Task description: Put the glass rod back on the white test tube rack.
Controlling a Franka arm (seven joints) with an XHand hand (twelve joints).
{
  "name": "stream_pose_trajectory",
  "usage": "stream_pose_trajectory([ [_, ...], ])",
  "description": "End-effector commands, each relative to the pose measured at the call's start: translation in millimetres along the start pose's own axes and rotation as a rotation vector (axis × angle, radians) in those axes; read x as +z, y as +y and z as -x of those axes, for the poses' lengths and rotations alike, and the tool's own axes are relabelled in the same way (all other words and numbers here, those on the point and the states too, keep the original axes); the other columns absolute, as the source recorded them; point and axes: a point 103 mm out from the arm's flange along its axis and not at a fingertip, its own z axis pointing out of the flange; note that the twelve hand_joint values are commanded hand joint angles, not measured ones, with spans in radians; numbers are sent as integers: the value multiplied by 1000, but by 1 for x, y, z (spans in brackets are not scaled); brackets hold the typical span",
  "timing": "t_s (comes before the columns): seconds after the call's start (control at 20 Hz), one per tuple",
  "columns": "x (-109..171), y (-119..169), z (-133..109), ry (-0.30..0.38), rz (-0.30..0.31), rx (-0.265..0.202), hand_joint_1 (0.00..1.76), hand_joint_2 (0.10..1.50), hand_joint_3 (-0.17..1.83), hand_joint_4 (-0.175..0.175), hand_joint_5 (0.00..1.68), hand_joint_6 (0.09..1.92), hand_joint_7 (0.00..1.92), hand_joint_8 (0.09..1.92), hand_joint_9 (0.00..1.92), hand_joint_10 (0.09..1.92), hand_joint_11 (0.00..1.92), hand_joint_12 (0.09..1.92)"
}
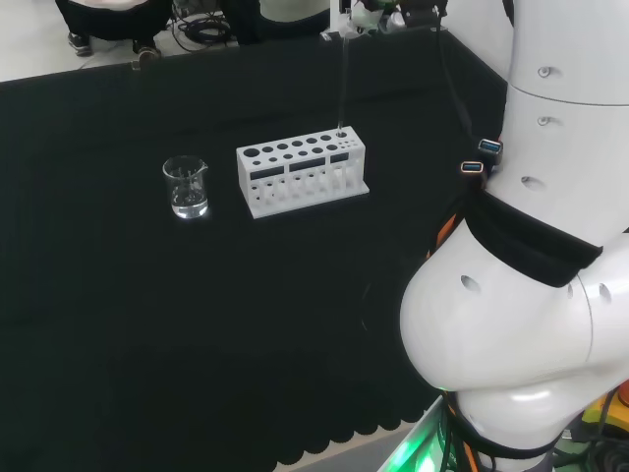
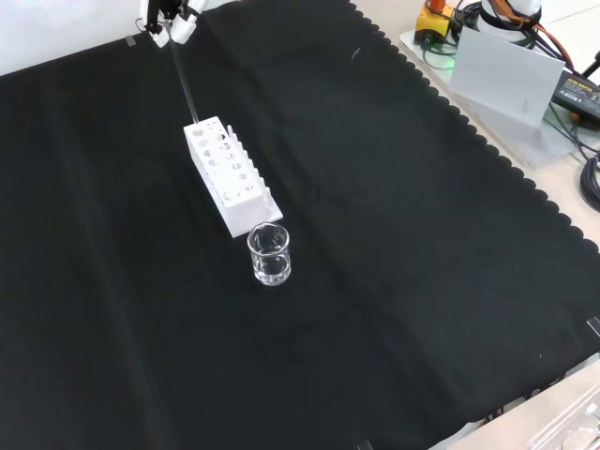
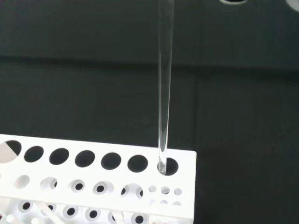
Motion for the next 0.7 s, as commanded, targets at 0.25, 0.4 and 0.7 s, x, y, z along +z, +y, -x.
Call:
stream_pose_trajectory([
  [0.25,22,5,4,4,-23,-4,1202,1099,-175,-175,1208,680,1730,506,1860,447,1785,888],
  [0.4,31,11,2,8,-34,-11,1202,1099,-175,-175,1208,680,1730,506,1860,447,1785,888],
  [0.7,49,24,4,16,-58,-12,1202,1099,-175,-175,1207,681,1729,505,1860,447,1786,888],
])
